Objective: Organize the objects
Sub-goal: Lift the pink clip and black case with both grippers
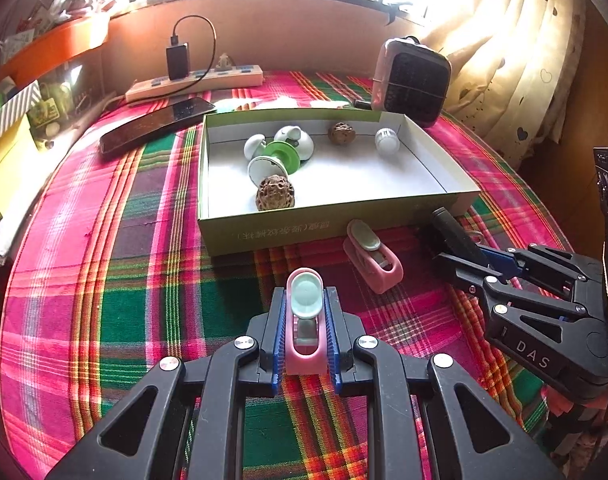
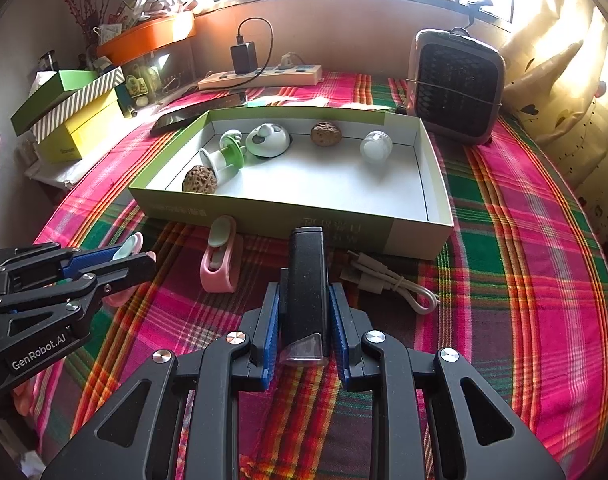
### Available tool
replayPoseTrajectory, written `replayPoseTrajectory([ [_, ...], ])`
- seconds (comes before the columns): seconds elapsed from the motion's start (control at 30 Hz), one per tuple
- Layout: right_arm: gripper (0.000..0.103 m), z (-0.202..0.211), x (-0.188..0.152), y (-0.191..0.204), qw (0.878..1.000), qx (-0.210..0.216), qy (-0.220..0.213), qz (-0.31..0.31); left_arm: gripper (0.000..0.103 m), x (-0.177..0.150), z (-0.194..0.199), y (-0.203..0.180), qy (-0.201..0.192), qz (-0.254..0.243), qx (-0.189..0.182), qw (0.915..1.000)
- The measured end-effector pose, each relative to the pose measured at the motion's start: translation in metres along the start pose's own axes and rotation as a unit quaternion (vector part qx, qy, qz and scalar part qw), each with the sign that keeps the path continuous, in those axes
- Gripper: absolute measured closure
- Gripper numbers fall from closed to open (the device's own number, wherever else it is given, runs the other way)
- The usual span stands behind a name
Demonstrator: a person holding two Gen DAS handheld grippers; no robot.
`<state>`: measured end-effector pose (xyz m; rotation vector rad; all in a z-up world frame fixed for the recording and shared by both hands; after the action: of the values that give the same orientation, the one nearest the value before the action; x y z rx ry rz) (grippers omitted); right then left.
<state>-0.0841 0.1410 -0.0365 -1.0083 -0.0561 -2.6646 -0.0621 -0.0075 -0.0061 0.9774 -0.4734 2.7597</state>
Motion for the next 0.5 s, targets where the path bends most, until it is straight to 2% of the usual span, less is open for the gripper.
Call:
replayPoseTrajectory([
  [0.5, 0.079, 0.013, 0.016, -0.012, 1.000, 0.007, -0.018, -0.017, 0.087, 0.023, 0.011, -0.013, -0.017, -0.009, -0.019, 0.9996],
])
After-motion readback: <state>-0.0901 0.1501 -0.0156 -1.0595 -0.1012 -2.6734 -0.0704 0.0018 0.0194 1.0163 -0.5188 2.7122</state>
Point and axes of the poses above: each gripper's, at about its wrist camera, not at the fingertips, and z roughly against the way its jaws point, y to its left, x to its top, the point moved 3 cm from there along -z, roughly the way its jaws point, and after that the axes turned 9 degrees about -x, right-handed, at the moved point
